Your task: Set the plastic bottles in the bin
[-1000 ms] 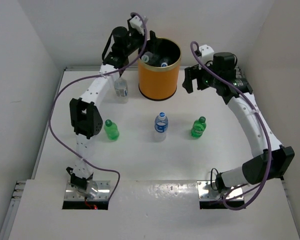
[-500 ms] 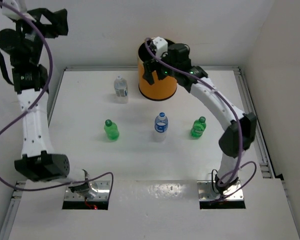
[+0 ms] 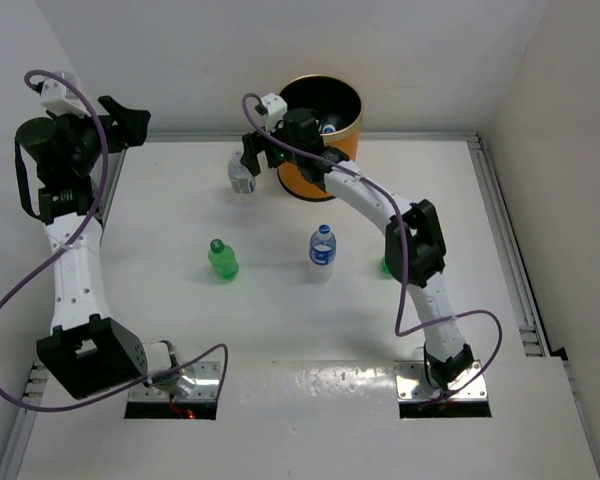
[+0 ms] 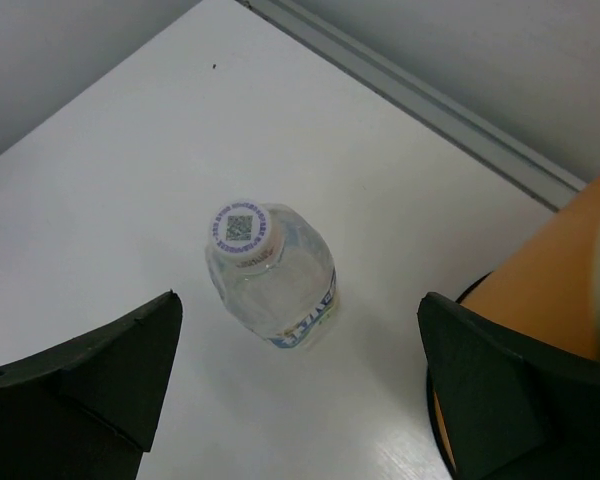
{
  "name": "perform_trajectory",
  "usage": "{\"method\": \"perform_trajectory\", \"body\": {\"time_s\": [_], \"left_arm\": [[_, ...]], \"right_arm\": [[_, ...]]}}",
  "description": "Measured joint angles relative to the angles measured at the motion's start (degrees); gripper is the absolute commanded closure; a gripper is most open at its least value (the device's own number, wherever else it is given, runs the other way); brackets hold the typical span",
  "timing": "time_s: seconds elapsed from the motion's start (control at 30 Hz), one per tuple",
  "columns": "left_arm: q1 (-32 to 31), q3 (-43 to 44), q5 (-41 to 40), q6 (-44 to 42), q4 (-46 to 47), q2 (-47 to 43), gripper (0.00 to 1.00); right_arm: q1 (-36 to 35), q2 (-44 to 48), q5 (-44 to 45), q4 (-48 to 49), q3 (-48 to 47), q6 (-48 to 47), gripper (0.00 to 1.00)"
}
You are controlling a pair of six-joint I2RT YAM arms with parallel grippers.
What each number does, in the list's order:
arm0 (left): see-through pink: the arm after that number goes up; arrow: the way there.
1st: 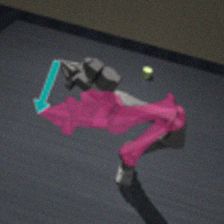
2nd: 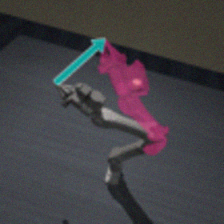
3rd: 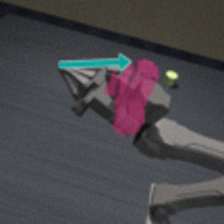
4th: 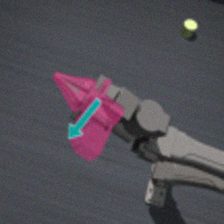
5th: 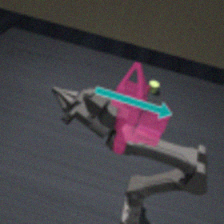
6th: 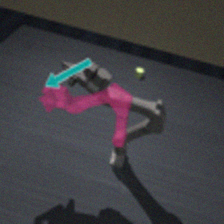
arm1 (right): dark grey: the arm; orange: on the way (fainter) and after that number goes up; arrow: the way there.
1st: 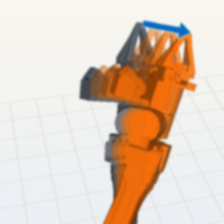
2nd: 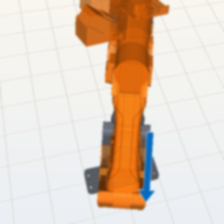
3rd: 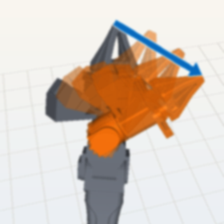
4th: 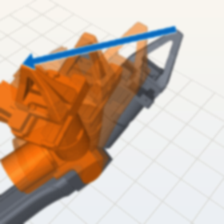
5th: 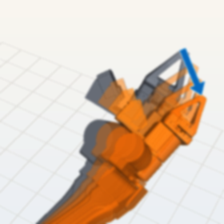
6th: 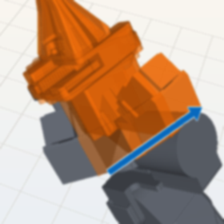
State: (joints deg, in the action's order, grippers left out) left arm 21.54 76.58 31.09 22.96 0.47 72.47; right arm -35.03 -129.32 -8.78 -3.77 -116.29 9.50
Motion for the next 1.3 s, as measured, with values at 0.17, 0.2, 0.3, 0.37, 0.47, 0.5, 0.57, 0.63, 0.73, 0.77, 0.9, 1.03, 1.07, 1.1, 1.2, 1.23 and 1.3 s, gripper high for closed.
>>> {"method": "perform_trajectory", "body": {"time_s": [0.17, 0.2, 0.3, 0.37, 0.47, 0.5, 0.57, 0.63, 0.73, 0.77, 0.9, 1.03, 1.07, 1.1, 1.2, 1.23, 1.3], "left_arm": [[1.4, -2.1, 1.5, 0.1, 0.5, -2.6, 0.0], [1.7, -2.6, 1.7, 0.1, 0.5, -3.0, 0.0], [2.3, -4.2, 2.3, 0.1, 0.6, -3.4, 0.0], [2.9, -5.7, 2.5, 0.1, 0.6, -3.4, 0.0], [3.5, -7.9, 2.6, 0.0, 0.2, -3.4, 0.0], [3.6, -8.5, 2.6, 0.0, -0.1, -3.4, 0.0], [3.7, -9.1, 2.6, 0.0, -0.4, -3.4, 0.0], [3.8, -9.4, 2.6, -0.1, -0.5, -3.4, 0.0], [4.1, -9.8, 2.8, -0.4, -0.4, -3.4, 0.0], [4.3, -9.9, 2.8, -0.5, -0.4, -3.4, 0.0], [4.4, -10.9, 2.8, -0.9, -0.4, -3.5, 0.0], [4.4, -11.3, 2.9, -1.1, -0.6, -3.5, 0.0], [4.4, -11.3, 3.0, -1.1, -0.5, -3.5, 0.0], [4.4, -11.3, 3.1, -1.1, -0.5, -3.5, 0.0], [4.4, -11.3, 3.4, -1.1, -0.4, -3.5, 0.0], [4.4, -11.3, 3.5, -1.1, -0.4, -3.5, 0.0], [4.4, -11.3, 3.7, -1.1, -0.2, -3.5, 0.0]], "right_arm": [[-0.6, -4.6, -0.1, 4.0, -0.2, 2.9, 0.0], [-0.7, -5.2, -0.1, 4.5, -0.2, 3.2, 0.0], [-0.9, -6.4, -0.2, 5.7, -0.2, 4.1, 0.0], [-1.2, -6.9, -0.2, 6.8, -0.3, 4.2, 0.0], [-1.3, -8.4, -0.1, 8.7, -2.0, 4.2, 0.0], [-1.3, -8.9, 0.0, 9.4, -2.4, 4.2, 0.0], [-1.4, -10.4, 0.4, 10.4, -3.8, 4.2, 0.0], [-1.6, -11.9, 0.7, 11.9, -4.6, 4.2, 0.04], [-1.7, -13.2, 0.9, 13.4, -4.6, 4.2, 0.2], [-1.8, -13.4, 0.9, 14.0, -4.2, 4.3, 0.25], [-2.2, -13.6, 0.9, 16.5, -3.3, 3.8, 0.61], [-2.9, -13.3, 0.9, 19.2, -1.4, 3.4, 0.88], [-3.1, -12.8, 0.9, 19.9, -0.4, 3.1, 0.93], [-3.4, -11.8, 0.7, 20.0, 0.9, 3.1, 0.94], [-4.1, -7.5, 0.0, 18.8, 4.7, 3.2, 1.0], [-4.3, -5.6, -0.3, 18.4, 5.8, 3.3, 1.0], [-4.5, -0.7, -0.7, 17.2, 7.1, 3.5, 1.0]]}}
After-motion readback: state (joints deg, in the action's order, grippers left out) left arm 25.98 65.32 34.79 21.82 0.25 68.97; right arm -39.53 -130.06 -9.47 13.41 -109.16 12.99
